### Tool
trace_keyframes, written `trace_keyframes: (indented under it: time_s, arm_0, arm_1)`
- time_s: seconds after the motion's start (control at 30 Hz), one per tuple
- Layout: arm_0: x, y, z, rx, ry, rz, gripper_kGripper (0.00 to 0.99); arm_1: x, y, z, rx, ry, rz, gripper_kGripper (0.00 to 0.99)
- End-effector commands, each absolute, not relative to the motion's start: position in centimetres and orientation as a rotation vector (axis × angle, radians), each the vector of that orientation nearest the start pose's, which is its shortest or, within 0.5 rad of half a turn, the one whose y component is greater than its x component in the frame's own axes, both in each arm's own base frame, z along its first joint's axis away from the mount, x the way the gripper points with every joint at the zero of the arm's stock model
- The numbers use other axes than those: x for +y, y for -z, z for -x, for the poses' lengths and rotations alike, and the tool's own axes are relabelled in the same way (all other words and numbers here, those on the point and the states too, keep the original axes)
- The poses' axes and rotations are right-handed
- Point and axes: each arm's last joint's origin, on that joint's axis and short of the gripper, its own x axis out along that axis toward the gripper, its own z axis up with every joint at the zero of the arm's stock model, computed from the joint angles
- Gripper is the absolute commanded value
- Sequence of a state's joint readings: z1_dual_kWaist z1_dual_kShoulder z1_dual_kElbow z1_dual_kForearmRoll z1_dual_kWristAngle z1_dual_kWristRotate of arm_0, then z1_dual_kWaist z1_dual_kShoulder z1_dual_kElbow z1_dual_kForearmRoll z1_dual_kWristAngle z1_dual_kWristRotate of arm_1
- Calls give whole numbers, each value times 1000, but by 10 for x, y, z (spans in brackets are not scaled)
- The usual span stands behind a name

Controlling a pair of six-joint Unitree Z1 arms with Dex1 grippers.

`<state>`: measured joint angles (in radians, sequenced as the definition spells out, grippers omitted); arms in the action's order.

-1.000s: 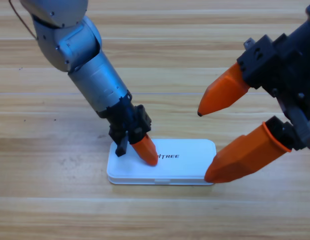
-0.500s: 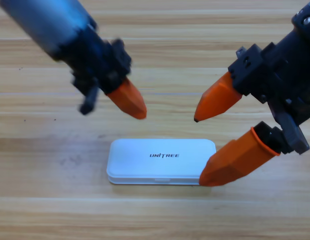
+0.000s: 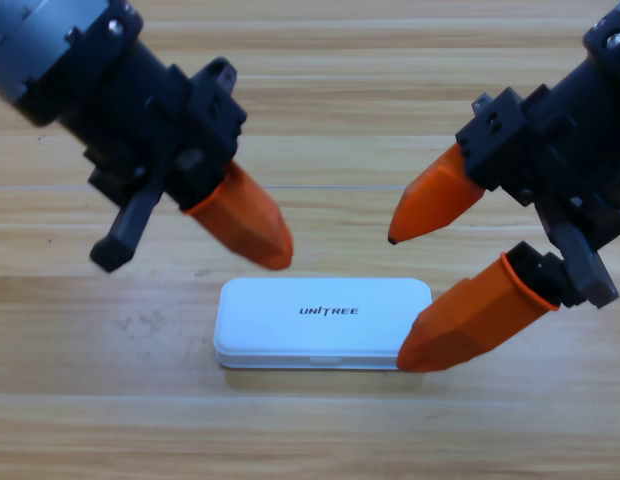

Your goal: Clean up eraser and pencils

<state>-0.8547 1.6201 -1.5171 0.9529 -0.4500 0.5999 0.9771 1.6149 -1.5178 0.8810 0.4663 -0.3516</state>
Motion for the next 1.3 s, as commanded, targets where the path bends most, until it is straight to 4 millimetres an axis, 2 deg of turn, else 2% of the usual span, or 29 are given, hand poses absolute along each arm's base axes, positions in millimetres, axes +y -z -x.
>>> trace_keyframes:
  time_s: [0.03, 0.1, 0.13, 0.87, 1.23, 1.3]
  arm_0:
    - [-226, -371, -163, 816, 1484, -721, 100]
    - [-224, -367, -162, 831, 1483, -719, 856]
    - [-225, -365, -162, 850, 1482, -709, 982]
    - [-231, -367, -167, 850, 1452, -692, 990]
    - [-239, -354, -175, 872, 1439, -686, 990]
    - [-238, -353, -177, 832, 1403, -719, 990]
  arm_1:
    - [275, -384, -152, 820, -1510, 537, 990]
    - [275, -384, -152, 820, -1510, 537, 990]
    - [275, -384, -152, 820, -1510, 537, 990]
    - [274, -383, -152, 824, -1509, 535, 990]
    - [267, -392, -149, 793, -1477, 538, 990]
    - [264, -395, -148, 781, -1457, 548, 990]
